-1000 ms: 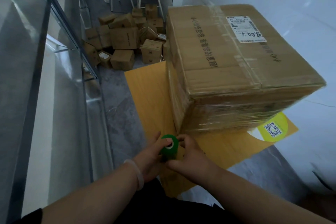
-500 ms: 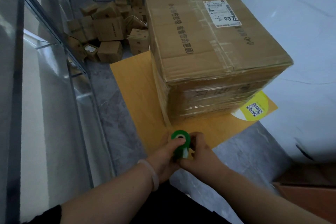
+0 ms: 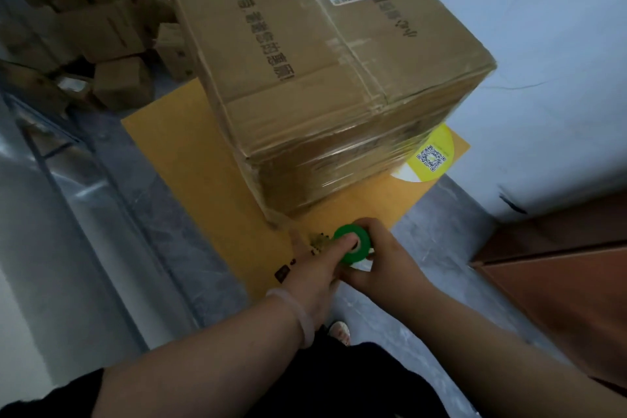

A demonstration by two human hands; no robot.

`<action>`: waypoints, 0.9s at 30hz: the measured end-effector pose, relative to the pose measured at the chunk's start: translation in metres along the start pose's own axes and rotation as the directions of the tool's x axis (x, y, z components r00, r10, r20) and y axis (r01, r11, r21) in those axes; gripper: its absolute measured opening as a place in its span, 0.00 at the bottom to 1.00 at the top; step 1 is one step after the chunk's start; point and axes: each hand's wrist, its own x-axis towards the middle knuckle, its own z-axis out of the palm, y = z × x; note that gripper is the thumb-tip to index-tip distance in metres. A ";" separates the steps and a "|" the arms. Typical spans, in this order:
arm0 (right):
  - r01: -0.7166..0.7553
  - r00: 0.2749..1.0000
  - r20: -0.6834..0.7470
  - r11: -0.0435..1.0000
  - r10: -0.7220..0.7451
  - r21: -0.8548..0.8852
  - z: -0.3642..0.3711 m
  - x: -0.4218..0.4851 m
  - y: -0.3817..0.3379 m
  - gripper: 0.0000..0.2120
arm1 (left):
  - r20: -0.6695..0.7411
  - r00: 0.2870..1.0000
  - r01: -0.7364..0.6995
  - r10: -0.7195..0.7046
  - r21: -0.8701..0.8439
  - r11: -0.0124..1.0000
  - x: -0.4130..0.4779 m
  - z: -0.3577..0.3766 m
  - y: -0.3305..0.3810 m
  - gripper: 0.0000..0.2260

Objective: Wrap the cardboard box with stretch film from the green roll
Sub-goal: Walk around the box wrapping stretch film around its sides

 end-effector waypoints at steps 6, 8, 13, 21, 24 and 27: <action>-0.001 0.999 0.041 0.992 -0.004 0.122 -0.014 0.005 0.010 0.27 | -0.001 1.000 -0.011 0.011 0.056 0.998 0.014 0.011 0.001 0.67; 0.043 0.993 0.108 0.995 -0.053 0.092 -0.024 0.009 0.014 0.30 | -0.023 1.000 0.007 -0.004 0.094 0.996 0.012 0.016 0.004 0.67; 0.184 0.969 0.178 0.981 -0.170 -0.061 -0.050 0.036 0.021 0.27 | -0.021 0.999 0.031 -0.030 0.052 0.998 0.004 0.036 0.016 0.32; 0.451 0.875 0.296 0.866 -0.382 -0.214 -0.103 0.089 0.035 0.29 | -0.223 0.969 -0.156 0.107 -0.215 0.964 0.004 0.104 -0.005 0.44; 0.487 0.845 0.336 0.857 -0.415 -0.166 -0.118 0.101 0.038 0.29 | -0.298 0.948 -0.204 0.114 -0.290 0.935 0.006 0.132 -0.010 0.46; 0.545 0.770 0.462 0.831 -0.440 -0.115 -0.131 0.108 0.047 0.28 | -0.372 0.924 -0.239 0.090 -0.378 0.894 -0.001 0.153 -0.020 0.48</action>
